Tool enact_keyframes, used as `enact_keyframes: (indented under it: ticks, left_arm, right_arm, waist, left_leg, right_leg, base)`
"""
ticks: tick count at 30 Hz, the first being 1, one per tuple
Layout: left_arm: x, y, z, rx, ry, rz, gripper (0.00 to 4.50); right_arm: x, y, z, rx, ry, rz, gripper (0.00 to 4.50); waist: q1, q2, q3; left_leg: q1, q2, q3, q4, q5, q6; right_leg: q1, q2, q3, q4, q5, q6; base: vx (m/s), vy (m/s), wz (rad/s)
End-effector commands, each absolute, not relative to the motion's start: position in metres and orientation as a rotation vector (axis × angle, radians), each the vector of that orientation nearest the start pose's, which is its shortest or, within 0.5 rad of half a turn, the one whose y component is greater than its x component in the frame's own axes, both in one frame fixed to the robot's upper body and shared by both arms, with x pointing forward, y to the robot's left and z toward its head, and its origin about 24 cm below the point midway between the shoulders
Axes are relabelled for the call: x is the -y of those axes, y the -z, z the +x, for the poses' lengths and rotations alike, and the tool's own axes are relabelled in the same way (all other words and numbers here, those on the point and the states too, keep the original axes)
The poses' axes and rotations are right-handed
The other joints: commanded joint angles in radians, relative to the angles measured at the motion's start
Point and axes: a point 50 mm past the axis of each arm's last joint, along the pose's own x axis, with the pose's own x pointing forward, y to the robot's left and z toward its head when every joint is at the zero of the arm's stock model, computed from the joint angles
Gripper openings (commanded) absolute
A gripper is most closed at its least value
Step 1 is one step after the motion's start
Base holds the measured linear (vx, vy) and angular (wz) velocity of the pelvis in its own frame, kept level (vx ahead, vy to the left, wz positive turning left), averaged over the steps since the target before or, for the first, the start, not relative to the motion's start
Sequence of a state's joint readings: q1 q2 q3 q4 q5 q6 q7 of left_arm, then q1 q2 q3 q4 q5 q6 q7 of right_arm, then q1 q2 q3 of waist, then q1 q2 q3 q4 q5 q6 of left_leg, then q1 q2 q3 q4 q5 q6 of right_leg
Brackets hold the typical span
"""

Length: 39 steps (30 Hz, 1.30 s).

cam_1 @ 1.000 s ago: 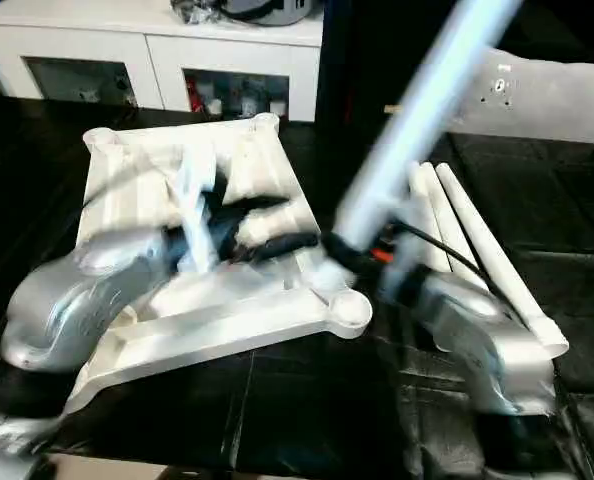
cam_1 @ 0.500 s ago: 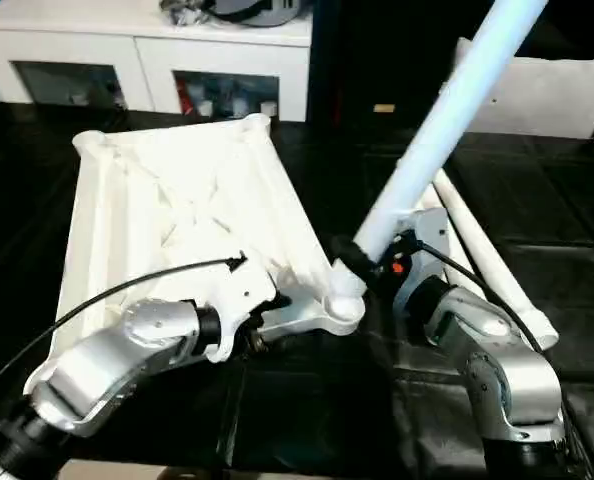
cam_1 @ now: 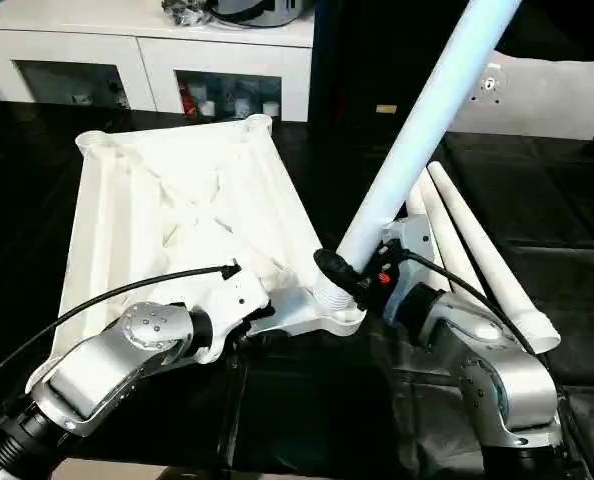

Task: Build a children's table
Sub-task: Insert table leg to table base

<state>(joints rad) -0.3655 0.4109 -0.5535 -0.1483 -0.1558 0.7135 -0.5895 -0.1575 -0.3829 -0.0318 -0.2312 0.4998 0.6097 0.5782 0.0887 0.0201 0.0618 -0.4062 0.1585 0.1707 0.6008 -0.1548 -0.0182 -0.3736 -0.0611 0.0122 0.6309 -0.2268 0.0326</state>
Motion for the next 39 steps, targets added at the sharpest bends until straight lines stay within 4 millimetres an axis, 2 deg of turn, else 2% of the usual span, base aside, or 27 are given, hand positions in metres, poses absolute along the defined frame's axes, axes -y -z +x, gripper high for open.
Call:
enact_keyframes:
  ticks: [1,2,3,6,7,14,17,19,20,21,22,23,27,31,32,34,37,39]
  left_arm:
    - [-0.074,-0.061,0.255,-0.484,1.063,0.397,1.7]
    - [-0.074,-0.059,0.255,-0.492,1.071,0.406,1.49]
    - [-0.074,-0.059,0.255,-0.495,1.072,0.411,1.39]
    - [-0.075,-0.056,0.256,-0.503,1.073,0.426,1.33]
    - [-0.076,-0.054,0.258,-0.511,1.068,0.428,1.17]
    - [-0.078,-0.054,0.27,-0.478,1.083,0.412,0.55]
    - [-0.086,-0.059,0.279,-0.426,1.166,0.427,0.44]
    - [-0.088,-0.06,0.281,-0.418,1.185,0.43,0.27]
    - [-0.089,-0.06,0.283,-0.419,1.193,0.437,0.19]
    - [-0.092,-0.061,0.284,-0.401,1.236,0.446,0.13]
    - [-0.093,-0.062,0.285,-0.39,1.263,0.452,0.06]
    - [-0.096,-0.064,0.286,-0.379,1.317,0.469,0.02]
    - [-0.1,-0.062,0.291,-0.399,1.313,0.494,0.0]
    - [-0.102,-0.06,0.293,-0.384,1.337,0.521,0.0]
    - [-0.104,-0.058,0.296,-0.37,1.345,0.564,0.0]
    - [-0.104,-0.058,0.296,-0.371,1.344,0.569,0.0]
    - [-0.105,-0.058,0.296,-0.37,1.372,0.559,0.0]
    - [-0.105,-0.057,0.295,-0.368,1.387,0.555,0.0]
  right_arm:
    - [0.167,-0.101,0.262,-0.201,-0.732,0.117,1.91]
    - [0.167,-0.1,0.263,-0.202,-0.735,0.108,1.91]
    - [0.167,-0.1,0.263,-0.2,-0.736,0.105,1.91]
    - [0.166,-0.101,0.263,-0.195,-0.738,0.104,1.91]
    - [0.166,-0.101,0.263,-0.192,-0.741,0.105,1.91]
    - [0.166,-0.101,0.263,-0.194,-0.749,0.107,1.91]
    - [0.165,-0.099,0.264,-0.224,-0.778,0.083,1.91]
    - [0.165,-0.098,0.264,-0.231,-0.784,0.078,1.91]
    - [0.165,-0.098,0.265,-0.235,-0.788,0.074,1.91]
    - [0.165,-0.097,0.266,-0.243,-0.789,0.07,1.91]
    - [0.165,-0.096,0.267,-0.248,-0.789,0.067,1.91]
    - [0.164,-0.095,0.27,-0.256,-0.787,0.06,1.91]
    - [0.163,-0.092,0.275,-0.278,-0.793,0.045,1.91]
    - [0.162,-0.089,0.28,-0.298,-0.797,0.028,1.91]
    - [0.16,-0.088,0.282,-0.32,-0.81,0.023,1.91]
    - [0.159,-0.087,0.283,-0.331,-0.82,0.022,1.91]
    - [0.156,-0.085,0.284,-0.353,-0.846,0.015,1.91]
    - [0.155,-0.082,0.286,-0.363,-0.846,0.009,1.91]
  waist:
    - [0.0,-0.005,-0.065]
    - [0.001,-0.002,-0.066]
    - [0.0,-0.004,-0.066]
    - [0.0,-0.003,-0.066]
    - [0.0,-0.001,-0.066]
    - [-0.001,-0.002,-0.063]
    - [0.0,0.0,-0.064]
    - [-0.001,-0.002,-0.064]
    - [-0.003,-0.007,-0.065]
    - [-0.002,-0.004,-0.066]
    - [-0.003,-0.005,-0.065]
    - [-0.001,-0.004,-0.066]
    - [0.003,-0.003,-0.069]
    - [0.005,-0.005,-0.072]
    - [0.005,-0.015,-0.072]
    - [0.005,-0.01,-0.071]
    - [0.005,-0.016,-0.071]
    - [0.005,-0.012,-0.071]
  left_leg:
    - [0.036,0.053,-0.021,-0.079,-0.277,-0.053]
    - [0.036,0.053,-0.022,-0.079,-0.276,-0.053]
    - [0.035,0.052,-0.021,-0.079,-0.275,-0.053]
    - [0.035,0.053,-0.022,-0.079,-0.273,-0.051]
    - [0.035,0.053,-0.022,-0.079,-0.275,-0.051]
    - [0.038,0.053,-0.025,-0.084,-0.332,-0.067]
    - [0.039,0.052,-0.026,-0.085,-0.338,-0.068]
    - [0.035,0.051,-0.026,-0.086,-0.335,-0.069]
    - [0.034,0.052,-0.025,-0.086,-0.33,-0.069]
    - [0.036,0.054,-0.025,-0.086,-0.329,-0.067]
    - [0.036,0.051,-0.022,-0.083,-0.333,-0.064]
    - [0.037,0.052,-0.023,-0.083,-0.33,-0.065]
    - [0.042,0.056,-0.018,-0.082,-0.308,-0.064]
    - [0.037,0.056,-0.016,-0.08,-0.264,-0.055]
    - [0.033,0.055,-0.014,-0.078,-0.242,-0.041]
    - [0.035,0.056,-0.013,-0.078,-0.248,-0.04]
    - [0.036,0.058,-0.012,-0.078,-0.253,-0.04]
    - [0.037,0.06,-0.014,-0.079,-0.256,-0.043]
  right_leg:
    - [0.011,-0.061,0.018,-0.086,-0.195,-0.176]
    - [0.011,-0.061,0.018,-0.085,-0.191,-0.176]
    - [0.012,-0.061,0.018,-0.085,-0.184,-0.176]
    - [0.012,-0.061,0.018,-0.084,-0.172,-0.179]
    - [0.012,-0.061,0.018,-0.084,-0.173,-0.181]
    - [0.009,-0.064,0.019,-0.092,-0.266,-0.162]
    - [0.006,-0.064,0.019,-0.096,-0.278,-0.155]
    - [0.008,-0.065,0.019,-0.094,-0.267,-0.155]
    - [0.008,-0.065,0.018,-0.092,-0.254,-0.159]
    - [0.007,-0.067,0.019,-0.089,-0.246,-0.166]
    - [0.004,-0.067,0.02,-0.092,-0.261,-0.169]
    - [0.005,-0.069,0.02,-0.092,-0.261,-0.171]
    - [0.001,-0.066,0.02,-0.086,-0.213,-0.187]
    - [0.007,-0.066,0.017,-0.077,-0.133,-0.206]
    - [0.012,-0.068,0.017,-0.076,-0.121,-0.209]
    - [0.009,-0.069,0.018,-0.078,-0.137,-0.209]
    - [0.01,-0.071,0.018,-0.079,-0.169,-0.207]
    - [0.008,-0.071,0.017,-0.077,-0.166,-0.209]
  base:
    - [0.0,0.0,0.0]
    - [0.0,0.0,0.0]
    - [0.0,0.0,0.0]
    - [0.0,0.0,0.0]
    - [0.0,0.0,0.0]
    - [0.0,0.0,0.0]
    - [0.0,0.0,0.0]
    - [0.0,0.0,0.0]
    - [0.0,0.0,0.0]
    - [0.0,0.0,0.0]
    - [0.0,0.0,0.0]
    - [0.0,0.0,0.0]
    - [0.0,0.0,0.0]
    - [0.0,0.0,0.0]
    - [0.0,0.0,0.0]
    - [0.0,0.0,0.0]
    - [0.0,0.0,0.0]
    - [0.0,0.0,0.0]
